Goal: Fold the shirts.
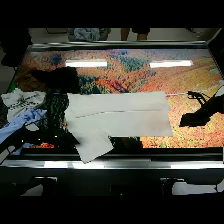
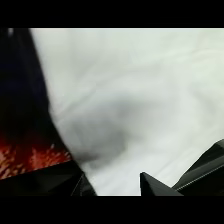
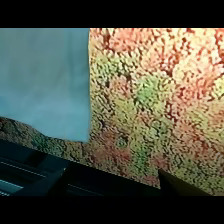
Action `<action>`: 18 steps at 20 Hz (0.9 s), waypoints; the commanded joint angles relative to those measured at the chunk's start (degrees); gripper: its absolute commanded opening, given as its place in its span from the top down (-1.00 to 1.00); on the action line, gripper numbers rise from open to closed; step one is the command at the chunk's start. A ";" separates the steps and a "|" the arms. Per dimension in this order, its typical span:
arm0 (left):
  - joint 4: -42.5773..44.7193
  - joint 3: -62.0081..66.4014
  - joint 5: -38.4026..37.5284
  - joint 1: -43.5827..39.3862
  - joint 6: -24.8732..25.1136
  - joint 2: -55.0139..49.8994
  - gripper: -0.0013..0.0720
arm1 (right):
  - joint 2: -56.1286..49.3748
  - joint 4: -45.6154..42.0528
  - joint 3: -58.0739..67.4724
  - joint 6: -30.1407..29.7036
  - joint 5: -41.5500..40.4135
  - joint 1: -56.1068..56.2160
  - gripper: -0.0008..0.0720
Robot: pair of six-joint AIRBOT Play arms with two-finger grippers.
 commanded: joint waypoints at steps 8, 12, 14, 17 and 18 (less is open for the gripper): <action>0.13 -0.98 9.16 -5.31 -2.91 -0.39 0.87 | 1.27 10.67 -17.09 -3.82 -10.93 0.00 -0.86; 0.13 -0.96 9.16 -5.27 -2.89 0.48 0.87 | 1.25 16.39 -18.82 -3.61 -15.39 0.20 -0.71; 0.15 -0.96 9.22 -5.25 -2.86 0.81 0.87 | 1.11 15.76 -19.32 -2.34 -15.96 1.57 -0.28; 0.15 -0.81 9.75 -4.44 -2.14 1.49 0.87 | 1.14 14.36 -19.19 -2.29 -16.72 3.02 0.84; 0.37 -0.24 9.55 -3.54 -1.31 2.27 0.87 | 1.40 14.38 -18.75 -2.86 -16.22 2.99 0.84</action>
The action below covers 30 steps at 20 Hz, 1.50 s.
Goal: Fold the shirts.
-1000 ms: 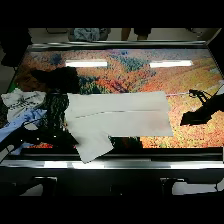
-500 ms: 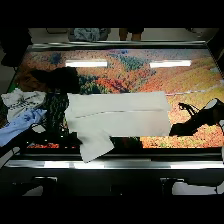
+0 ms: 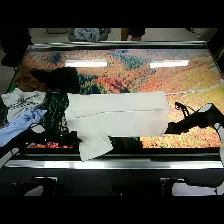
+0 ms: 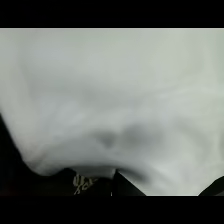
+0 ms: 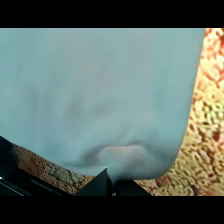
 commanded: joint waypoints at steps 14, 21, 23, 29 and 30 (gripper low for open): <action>1.53 38.86 -3.74 6.56 1.46 -10.86 0.88 | -6.86 -7.67 32.50 3.74 -10.56 10.67 0.84; 1.51 49.57 -4.17 8.02 -4.39 -28.72 0.88 | -21.64 -4.74 42.49 9.68 -12.63 12.28 0.84; 1.53 49.57 -3.93 7.41 -4.37 -31.10 0.87 | -23.67 -2.49 42.49 9.68 -11.80 12.31 0.84; 1.51 53.99 -9.20 10.51 -2.56 -29.46 -0.21 | -20.76 -1.29 46.95 3.48 -6.16 8.98 -0.95; 1.51 54.95 -10.73 11.19 -2.12 -28.50 -0.21 | -20.24 -1.07 47.08 3.30 -5.81 7.08 -0.96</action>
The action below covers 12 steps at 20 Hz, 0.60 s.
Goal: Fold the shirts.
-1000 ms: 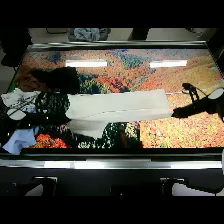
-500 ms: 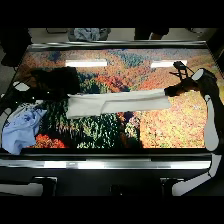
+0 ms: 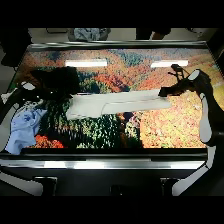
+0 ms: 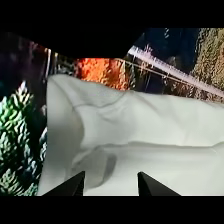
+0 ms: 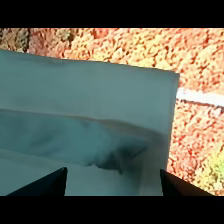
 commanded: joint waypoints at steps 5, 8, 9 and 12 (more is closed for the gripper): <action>-0.09 3.28 -5.18 0.70 3.67 10.45 -0.19 | -5.57 16.61 1.79 0.70 11.78 -12.00 -0.98; -0.09 3.28 -5.14 -1.99 3.82 15.96 -0.19 | -9.55 21.62 1.79 1.11 12.02 -10.78 -0.98; -0.09 3.28 -4.96 -3.10 3.82 17.59 -0.19 | -10.16 22.25 1.79 1.70 11.10 -9.84 -0.97; -0.09 3.28 -4.07 -6.27 3.80 20.79 -0.19 | -10.71 23.06 1.79 1.75 6.16 -6.10 -0.97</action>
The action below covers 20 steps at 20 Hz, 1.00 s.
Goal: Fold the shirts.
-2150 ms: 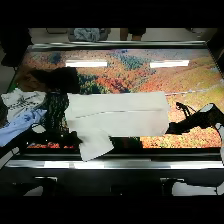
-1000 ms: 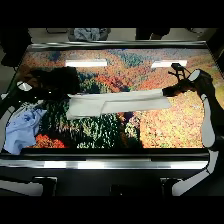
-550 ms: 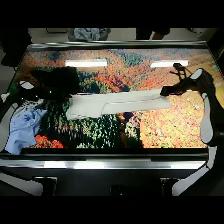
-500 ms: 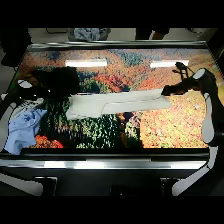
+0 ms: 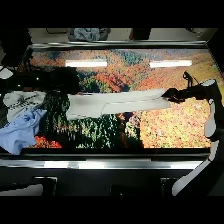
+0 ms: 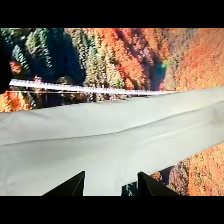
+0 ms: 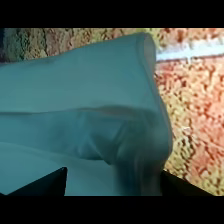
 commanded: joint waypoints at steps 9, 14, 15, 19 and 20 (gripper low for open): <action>0.04 -0.50 0.87 -7.67 0.22 3.17 -0.04 | 1.77 2.54 0.02 -1.42 -4.66 6.29 0.84; -2.36 -5.55 6.47 -14.91 0.20 -1.95 0.71 | 13.16 1.33 0.00 -3.13 2.89 6.88 0.84; -5.64 -6.99 8.66 -17.35 0.20 -3.74 0.71 | 15.96 1.07 0.02 -3.10 3.96 7.58 0.84; -17.46 -7.85 17.00 -26.58 0.20 -12.22 0.86 | 26.75 -0.94 0.00 -2.34 7.63 10.60 0.84; -20.20 -7.37 18.67 -28.63 0.22 -14.12 0.87 | 29.24 -2.03 0.00 -1.92 8.63 11.28 0.84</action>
